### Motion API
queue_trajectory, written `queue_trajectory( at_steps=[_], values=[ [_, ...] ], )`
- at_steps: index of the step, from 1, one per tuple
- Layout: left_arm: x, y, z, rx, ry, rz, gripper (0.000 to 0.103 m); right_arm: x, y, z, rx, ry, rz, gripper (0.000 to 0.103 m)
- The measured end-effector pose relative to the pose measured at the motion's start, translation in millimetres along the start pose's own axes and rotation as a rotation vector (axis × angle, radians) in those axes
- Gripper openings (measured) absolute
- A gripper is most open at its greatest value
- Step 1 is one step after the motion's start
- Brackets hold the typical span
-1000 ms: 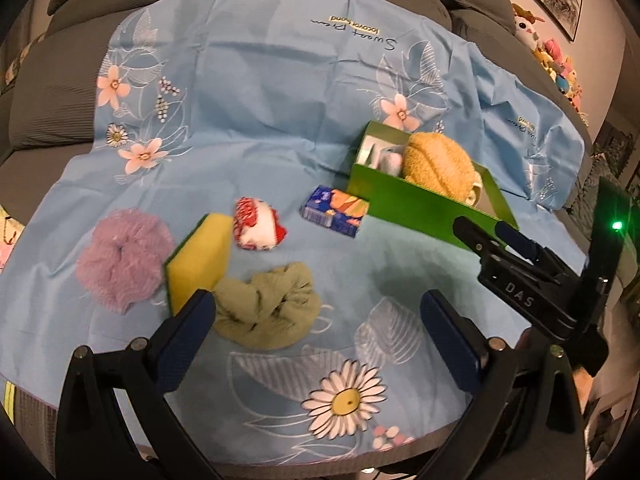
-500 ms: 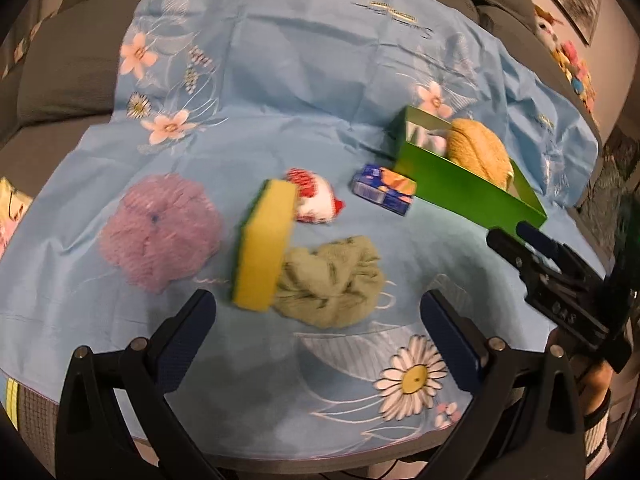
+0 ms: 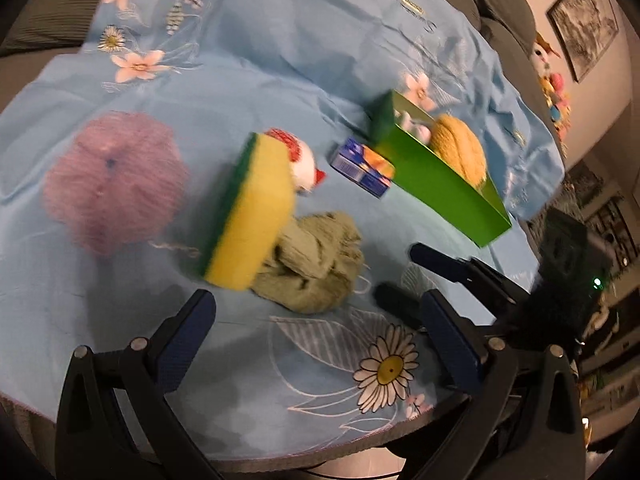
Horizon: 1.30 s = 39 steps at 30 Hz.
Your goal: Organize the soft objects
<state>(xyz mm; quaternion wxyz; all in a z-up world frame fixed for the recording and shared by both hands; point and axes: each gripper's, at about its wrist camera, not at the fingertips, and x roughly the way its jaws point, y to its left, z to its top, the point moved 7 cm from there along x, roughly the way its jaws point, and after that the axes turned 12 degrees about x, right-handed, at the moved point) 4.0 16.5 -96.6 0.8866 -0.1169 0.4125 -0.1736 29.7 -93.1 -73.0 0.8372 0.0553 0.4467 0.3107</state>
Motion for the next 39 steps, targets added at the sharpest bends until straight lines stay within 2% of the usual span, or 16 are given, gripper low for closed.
queue_trajectory(
  at_steps=[6, 8, 11, 14, 19, 25, 26, 28, 29, 31, 34, 36, 39],
  values=[
    [18, 3, 4, -0.030, 0.002, 0.002, 0.095, 21, 4, -7, 0.005, 0.070, 0.027, 0.077],
    [25, 1, 6, -0.038, 0.016, -0.024, 0.094, 29, 3, -8, 0.004, 0.086, 0.020, 0.077],
    [36, -3, 3, -0.035, 0.064, -0.057, 0.081, 36, 5, -8, -0.017, 0.097, 0.013, 0.077],
    [41, -2, -1, -0.026, 0.094, -0.055, 0.081, 39, 9, -8, -0.042, 0.103, 0.029, 0.077],
    [48, 19, 11, -0.068, 0.089, -0.029, 0.081, 42, 14, -8, -0.071, 0.110, 0.043, 0.077],
    [53, 18, 18, -0.058, 0.079, -0.016, 0.081, 44, 17, -6, -0.082, 0.110, 0.049, 0.077],
    [53, 18, 18, -0.057, 0.077, -0.012, 0.077, 44, 17, -6, -0.083, 0.110, 0.048, 0.077],
    [52, 19, 16, -0.049, 0.073, 0.011, 0.061, 45, 17, -5, -0.073, 0.112, 0.055, 0.077],
    [53, 20, 16, -0.049, 0.075, 0.015, 0.050, 45, 17, -4, -0.068, 0.111, 0.057, 0.077],
    [54, 23, 14, -0.060, 0.076, 0.017, 0.046, 45, 16, -3, -0.058, 0.111, 0.059, 0.075],
    [53, 26, 14, -0.081, 0.074, 0.006, 0.033, 46, 16, -2, -0.071, 0.108, 0.038, 0.059],
    [54, 27, 13, -0.085, 0.077, 0.008, 0.021, 46, 16, -3, -0.078, 0.108, 0.028, 0.039],
    [56, 23, 12, -0.077, 0.084, 0.004, 0.015, 45, 20, -5, -0.084, 0.119, 0.046, 0.025]
  ],
)
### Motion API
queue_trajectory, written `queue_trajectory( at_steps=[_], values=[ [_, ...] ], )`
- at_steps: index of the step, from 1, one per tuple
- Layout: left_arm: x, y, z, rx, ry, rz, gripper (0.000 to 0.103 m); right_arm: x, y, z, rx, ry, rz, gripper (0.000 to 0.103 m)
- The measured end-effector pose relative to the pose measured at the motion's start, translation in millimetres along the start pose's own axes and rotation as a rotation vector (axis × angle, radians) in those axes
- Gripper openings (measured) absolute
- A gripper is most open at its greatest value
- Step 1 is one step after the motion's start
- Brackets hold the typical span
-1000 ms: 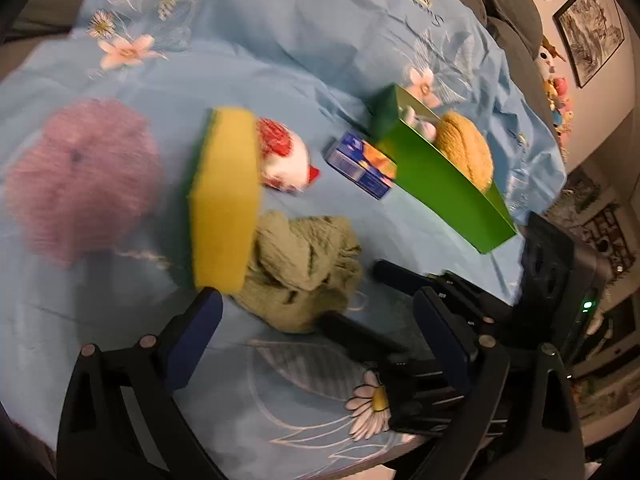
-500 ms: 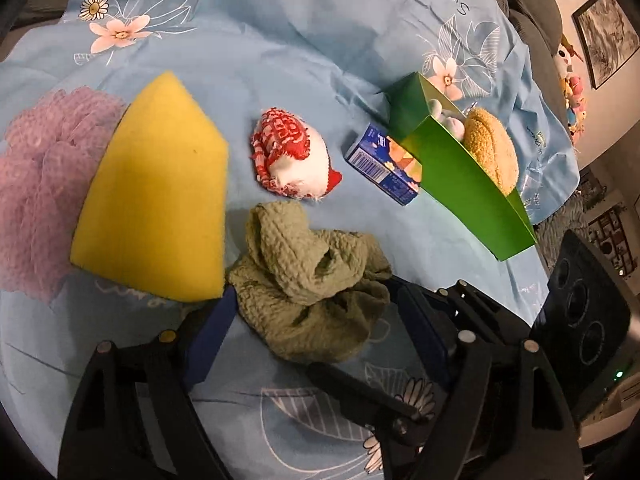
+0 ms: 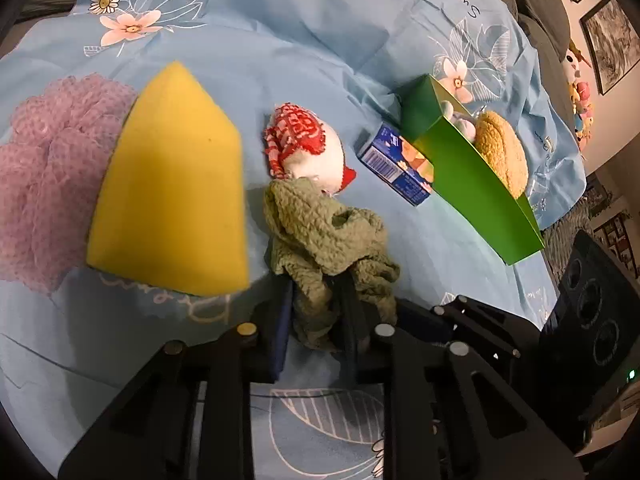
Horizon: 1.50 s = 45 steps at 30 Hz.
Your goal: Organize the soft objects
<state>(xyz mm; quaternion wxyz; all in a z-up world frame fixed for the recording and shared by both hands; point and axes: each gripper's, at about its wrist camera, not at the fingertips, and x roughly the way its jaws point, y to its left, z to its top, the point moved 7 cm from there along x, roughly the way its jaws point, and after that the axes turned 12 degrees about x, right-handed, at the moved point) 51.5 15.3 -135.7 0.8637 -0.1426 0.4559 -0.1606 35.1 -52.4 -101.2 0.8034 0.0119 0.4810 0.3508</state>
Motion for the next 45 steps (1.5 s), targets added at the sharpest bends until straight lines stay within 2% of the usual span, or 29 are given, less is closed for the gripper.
queue_trajectory(
  at_steps=[3, 11, 19, 28, 37, 45],
  values=[
    [-1, -4, -2, 0.010, 0.001, -0.003, 0.009, -2, 5, -3, -0.029, 0.000, -0.007, 0.019],
    [-19, -22, -8, 0.058, -0.030, -0.006, 0.009, -23, 12, -9, -0.060, -0.026, 0.026, 0.019],
    [-36, -53, -4, 0.137, -0.076, 0.039, 0.009, -53, 13, -9, -0.076, -0.080, 0.069, 0.019],
    [-37, -106, 16, 0.221, -0.112, 0.017, 0.009, -102, -11, -1, -0.023, -0.194, 0.058, 0.019],
    [-28, -155, 41, 0.301, -0.135, 0.003, 0.009, -140, -42, 9, 0.041, -0.305, 0.009, 0.019],
    [-29, -190, 82, 0.367, -0.176, -0.007, 0.009, -172, -63, 36, 0.081, -0.426, -0.037, 0.019]
  ],
)
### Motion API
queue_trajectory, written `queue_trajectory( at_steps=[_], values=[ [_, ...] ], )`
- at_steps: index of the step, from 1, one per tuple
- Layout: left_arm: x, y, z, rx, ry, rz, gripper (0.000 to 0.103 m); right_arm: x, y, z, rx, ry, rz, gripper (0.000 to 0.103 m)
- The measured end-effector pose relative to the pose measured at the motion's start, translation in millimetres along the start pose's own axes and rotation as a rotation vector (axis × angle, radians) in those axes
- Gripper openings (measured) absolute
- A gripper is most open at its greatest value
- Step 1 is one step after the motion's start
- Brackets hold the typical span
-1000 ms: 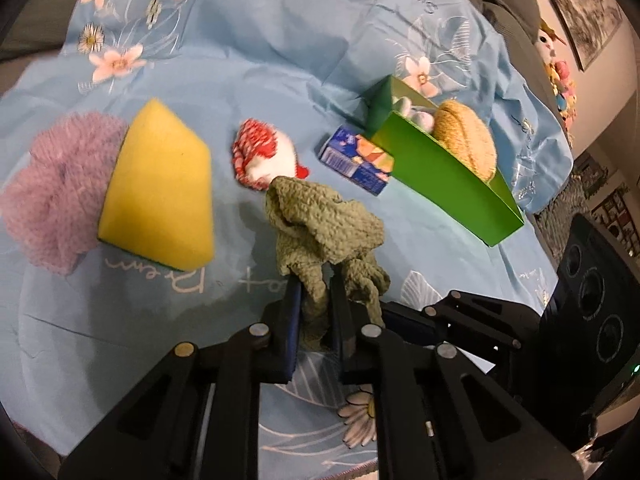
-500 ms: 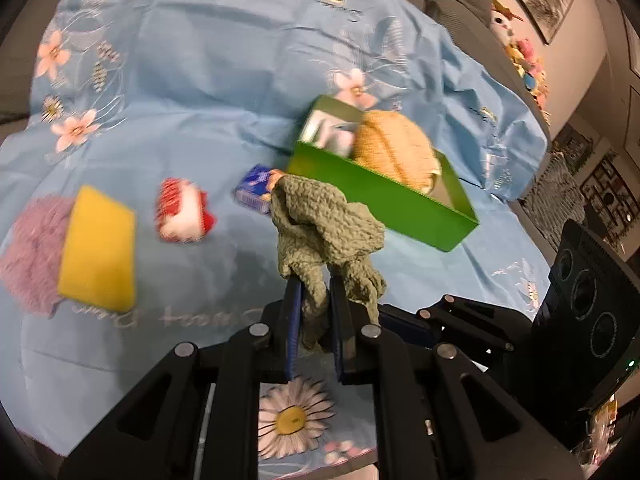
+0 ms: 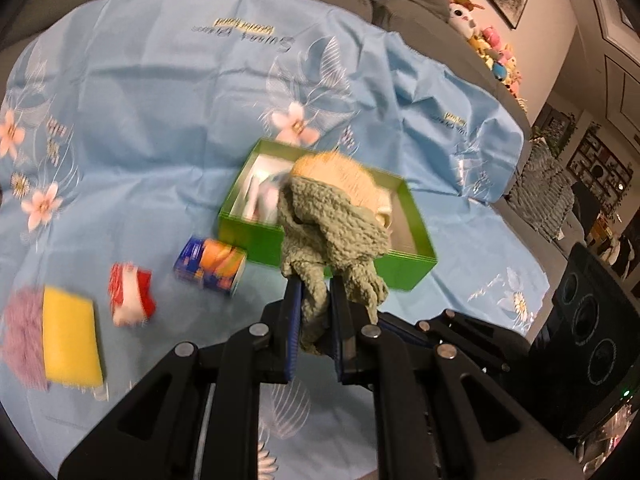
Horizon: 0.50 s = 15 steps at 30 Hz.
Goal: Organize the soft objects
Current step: 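Carry the green cloth into the green box and open both grippers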
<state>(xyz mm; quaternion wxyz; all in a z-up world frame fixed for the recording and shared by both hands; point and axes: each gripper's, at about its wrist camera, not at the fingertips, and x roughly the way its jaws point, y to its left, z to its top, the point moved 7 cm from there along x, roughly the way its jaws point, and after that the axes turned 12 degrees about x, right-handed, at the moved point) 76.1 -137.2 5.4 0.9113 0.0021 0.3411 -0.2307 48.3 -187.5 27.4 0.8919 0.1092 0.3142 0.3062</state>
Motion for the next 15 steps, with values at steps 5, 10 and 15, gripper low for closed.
queue_trajectory(
  at_steps=[5, 10, 15],
  values=[
    [17, -13, 38, 0.040, -0.019, -0.021, 0.009, -11, -20, 31, 0.058, -0.085, -0.017, 0.019],
    [46, -26, 69, 0.089, -0.003, -0.029, 0.009, -9, -47, 57, 0.080, -0.125, -0.084, 0.019],
    [89, -24, 92, 0.065, 0.055, -0.052, 0.010, 3, -86, 75, 0.142, -0.131, -0.121, 0.019]
  ],
)
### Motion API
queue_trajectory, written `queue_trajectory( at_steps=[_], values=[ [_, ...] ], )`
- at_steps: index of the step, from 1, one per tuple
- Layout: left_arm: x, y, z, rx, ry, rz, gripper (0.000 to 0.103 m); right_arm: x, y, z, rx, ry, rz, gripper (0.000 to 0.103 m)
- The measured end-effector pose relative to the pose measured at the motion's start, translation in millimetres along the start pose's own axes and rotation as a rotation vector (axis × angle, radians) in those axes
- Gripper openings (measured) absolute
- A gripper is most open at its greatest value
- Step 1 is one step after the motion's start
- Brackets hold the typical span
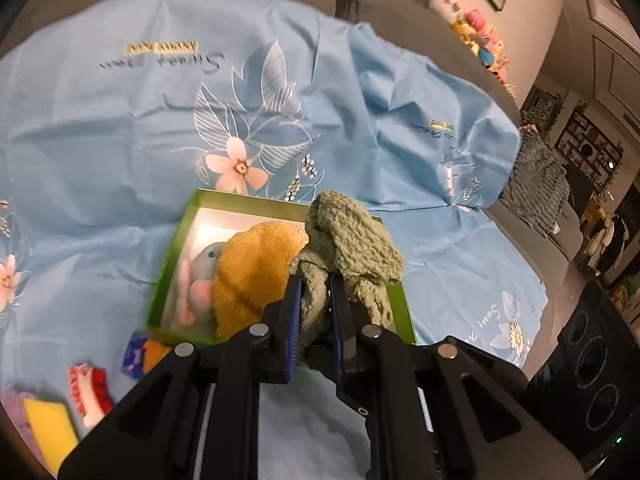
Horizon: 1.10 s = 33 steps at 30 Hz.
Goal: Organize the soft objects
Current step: 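Carry the green cloth into the green box and open both grippers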
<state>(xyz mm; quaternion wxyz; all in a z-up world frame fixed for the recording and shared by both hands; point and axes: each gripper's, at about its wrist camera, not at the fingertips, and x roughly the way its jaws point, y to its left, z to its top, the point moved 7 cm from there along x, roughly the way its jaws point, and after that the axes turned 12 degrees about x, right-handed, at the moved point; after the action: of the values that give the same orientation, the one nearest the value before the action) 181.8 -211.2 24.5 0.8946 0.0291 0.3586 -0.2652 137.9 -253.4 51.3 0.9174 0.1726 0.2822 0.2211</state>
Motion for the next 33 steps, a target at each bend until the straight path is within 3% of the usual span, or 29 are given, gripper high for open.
queue_trajectory(
  at_steps=[5, 7, 8, 9, 10, 12, 16, 19, 25, 33],
  values=[
    [47, 6, 7, -0.017, 0.065, 0.030, 0.018, 28, -43, 6, 0.091, 0.024, -0.064, 0.019],
    [66, 12, 4, -0.035, 0.103, 0.048, 0.030, 41, -60, 3, 0.143, 0.048, -0.094, 0.019],
    [72, 16, 2, -0.038, 0.118, 0.066, 0.048, 45, -66, 1, 0.157, 0.062, -0.106, 0.020],
    [78, 20, 0, -0.044, 0.131, 0.086, 0.066, 49, -71, -2, 0.170, 0.076, -0.121, 0.028],
    [82, 26, -2, -0.057, 0.136, 0.094, 0.069, 52, -75, -4, 0.179, 0.087, -0.142, 0.034],
    [81, 32, -4, -0.088, 0.126, 0.084, 0.072, 55, -84, -8, 0.189, 0.094, -0.180, 0.063],
    [60, 40, -6, -0.120, 0.085, 0.078, 0.084, 46, -90, -11, 0.191, 0.080, -0.192, 0.066],
    [36, 44, -8, -0.135, 0.031, 0.077, 0.101, 30, -99, -8, 0.191, 0.029, -0.244, 0.066],
    [-5, 43, -23, -0.176, -0.052, 0.038, 0.102, -1, -99, -5, 0.260, -0.061, -0.216, 0.070],
    [-58, 67, -66, -0.227, -0.096, 0.052, 0.102, -17, -48, -12, 0.138, -0.086, -0.101, 0.074]
  ],
)
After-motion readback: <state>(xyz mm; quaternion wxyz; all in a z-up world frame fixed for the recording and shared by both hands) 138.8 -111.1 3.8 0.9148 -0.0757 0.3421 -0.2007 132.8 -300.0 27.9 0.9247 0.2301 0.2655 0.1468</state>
